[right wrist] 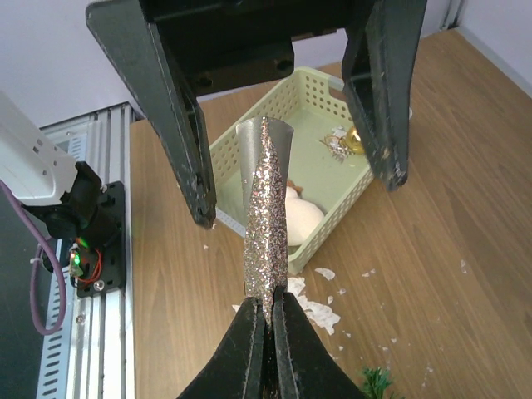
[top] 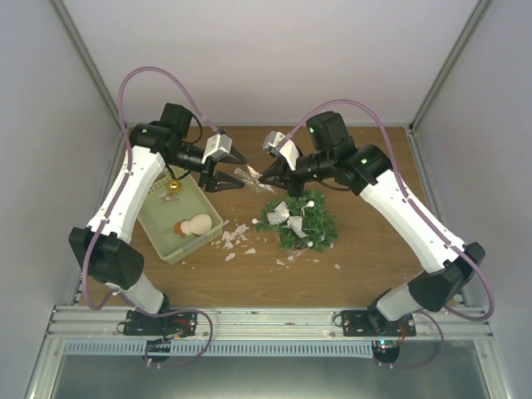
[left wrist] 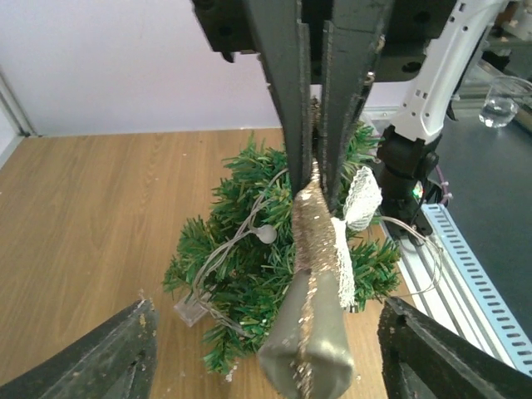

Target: Decorate the small christmas tree

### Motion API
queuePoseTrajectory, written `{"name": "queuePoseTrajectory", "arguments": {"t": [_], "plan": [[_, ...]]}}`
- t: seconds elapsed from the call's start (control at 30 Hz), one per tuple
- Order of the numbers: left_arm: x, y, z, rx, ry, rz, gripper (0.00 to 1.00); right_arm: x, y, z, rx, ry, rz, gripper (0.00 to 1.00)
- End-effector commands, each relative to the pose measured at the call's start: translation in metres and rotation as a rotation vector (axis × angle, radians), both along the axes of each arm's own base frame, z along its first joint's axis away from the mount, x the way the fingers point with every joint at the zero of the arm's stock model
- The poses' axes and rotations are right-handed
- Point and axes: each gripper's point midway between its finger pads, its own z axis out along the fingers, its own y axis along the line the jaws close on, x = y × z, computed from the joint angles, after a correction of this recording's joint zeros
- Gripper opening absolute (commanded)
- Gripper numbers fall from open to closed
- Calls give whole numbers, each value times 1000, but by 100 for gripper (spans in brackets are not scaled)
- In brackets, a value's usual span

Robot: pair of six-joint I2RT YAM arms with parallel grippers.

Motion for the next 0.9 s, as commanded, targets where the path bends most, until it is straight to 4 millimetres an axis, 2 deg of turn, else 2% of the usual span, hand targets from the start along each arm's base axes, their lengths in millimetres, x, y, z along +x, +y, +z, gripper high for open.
{"name": "queuePoseTrajectory", "arguments": {"t": [0.0, 0.47, 0.67, 0.8, 0.87], "plan": [[-10, -8, 0, -6, 5, -43, 69, 2, 3, 3, 7, -6, 28, 0], [-14, -17, -3, -3, 32, -80, 17, 4, 6, -4, -3, 6, 39, 1], [-15, -18, -1, -8, 34, -84, 13, 4, 5, -4, -5, 5, 37, 8], [-15, -19, 0, -10, 31, -84, 0, 4, 4, -3, -6, 3, 31, 13], [-15, -19, 0, -11, 35, -83, 0, 4, 4, -3, -6, -1, 30, 14]]}}
